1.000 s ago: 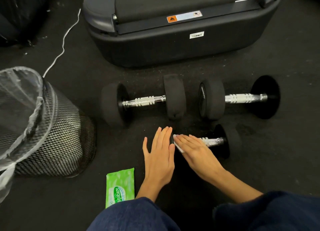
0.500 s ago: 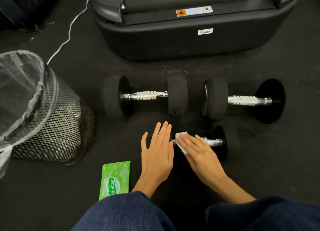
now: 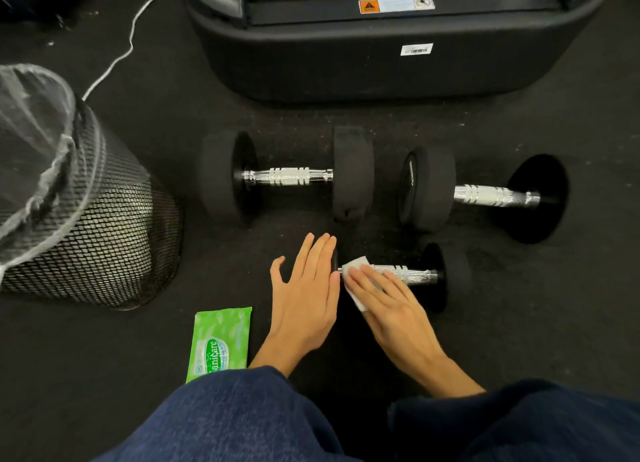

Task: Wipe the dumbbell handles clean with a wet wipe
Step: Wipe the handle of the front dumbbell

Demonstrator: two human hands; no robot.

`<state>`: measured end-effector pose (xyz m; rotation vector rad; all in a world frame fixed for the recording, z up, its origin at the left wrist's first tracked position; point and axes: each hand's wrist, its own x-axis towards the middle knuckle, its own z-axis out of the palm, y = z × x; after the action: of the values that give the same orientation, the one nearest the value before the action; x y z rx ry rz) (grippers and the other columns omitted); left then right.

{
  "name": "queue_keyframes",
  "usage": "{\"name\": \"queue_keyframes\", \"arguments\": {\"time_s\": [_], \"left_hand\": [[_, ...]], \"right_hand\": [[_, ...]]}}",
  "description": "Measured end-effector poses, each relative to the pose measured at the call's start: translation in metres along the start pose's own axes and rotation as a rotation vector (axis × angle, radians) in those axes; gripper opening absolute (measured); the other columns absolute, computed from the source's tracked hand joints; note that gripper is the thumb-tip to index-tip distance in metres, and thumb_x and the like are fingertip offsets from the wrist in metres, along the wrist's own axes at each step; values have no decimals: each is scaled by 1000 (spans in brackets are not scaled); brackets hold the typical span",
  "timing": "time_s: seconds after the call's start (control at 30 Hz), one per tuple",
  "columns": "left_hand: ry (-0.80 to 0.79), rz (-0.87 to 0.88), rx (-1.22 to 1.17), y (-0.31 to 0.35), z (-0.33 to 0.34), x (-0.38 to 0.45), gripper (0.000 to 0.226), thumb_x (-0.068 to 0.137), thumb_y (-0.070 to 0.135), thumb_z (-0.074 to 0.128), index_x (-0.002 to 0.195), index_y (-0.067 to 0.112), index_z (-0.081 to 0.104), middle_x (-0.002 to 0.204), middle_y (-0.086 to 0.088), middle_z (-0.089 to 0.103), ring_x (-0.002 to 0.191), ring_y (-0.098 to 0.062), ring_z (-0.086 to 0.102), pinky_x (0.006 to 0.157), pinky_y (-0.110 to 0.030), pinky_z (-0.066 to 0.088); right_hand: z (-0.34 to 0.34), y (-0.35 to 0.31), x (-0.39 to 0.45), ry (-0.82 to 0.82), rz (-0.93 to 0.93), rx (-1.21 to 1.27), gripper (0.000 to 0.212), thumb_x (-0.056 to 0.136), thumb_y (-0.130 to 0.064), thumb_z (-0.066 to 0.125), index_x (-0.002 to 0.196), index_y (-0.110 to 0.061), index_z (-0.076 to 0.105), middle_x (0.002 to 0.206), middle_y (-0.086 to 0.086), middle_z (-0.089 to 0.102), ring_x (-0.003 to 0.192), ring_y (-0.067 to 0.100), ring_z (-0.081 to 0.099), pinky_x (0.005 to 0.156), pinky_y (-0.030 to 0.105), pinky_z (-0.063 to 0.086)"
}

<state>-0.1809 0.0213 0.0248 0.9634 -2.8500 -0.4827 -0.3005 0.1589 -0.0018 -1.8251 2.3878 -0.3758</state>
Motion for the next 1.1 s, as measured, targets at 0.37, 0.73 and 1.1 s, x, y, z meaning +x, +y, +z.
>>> {"name": "queue_keyframes", "arguments": {"time_s": [0.37,0.73,1.1], "left_hand": [[16,5,47,-1,2,2,55,102,37,17,152,19,29,160,8,25,150,-10,9,114,-57,15],[40,5,79,0,3,3,55,101,37,19,151,19,32,159,7,28,150,-12,14,111,-60,17],[46,-2,99,0,5,4,55,102,38,19,151,19,33,159,7,29,150,-13,14,113,-62,12]], "right_hand": [[-6,10,1,-13,-53,-28,50,96,-26,38,146,-20,43,152,-2,41,143,12,34,122,35,10],[-1,5,4,-7,36,-46,54,96,-28,37,150,-19,36,156,-2,32,147,13,24,121,39,9],[-5,0,19,-3,68,24,51,98,-26,35,148,-16,40,152,2,42,143,16,36,122,35,5]]}}
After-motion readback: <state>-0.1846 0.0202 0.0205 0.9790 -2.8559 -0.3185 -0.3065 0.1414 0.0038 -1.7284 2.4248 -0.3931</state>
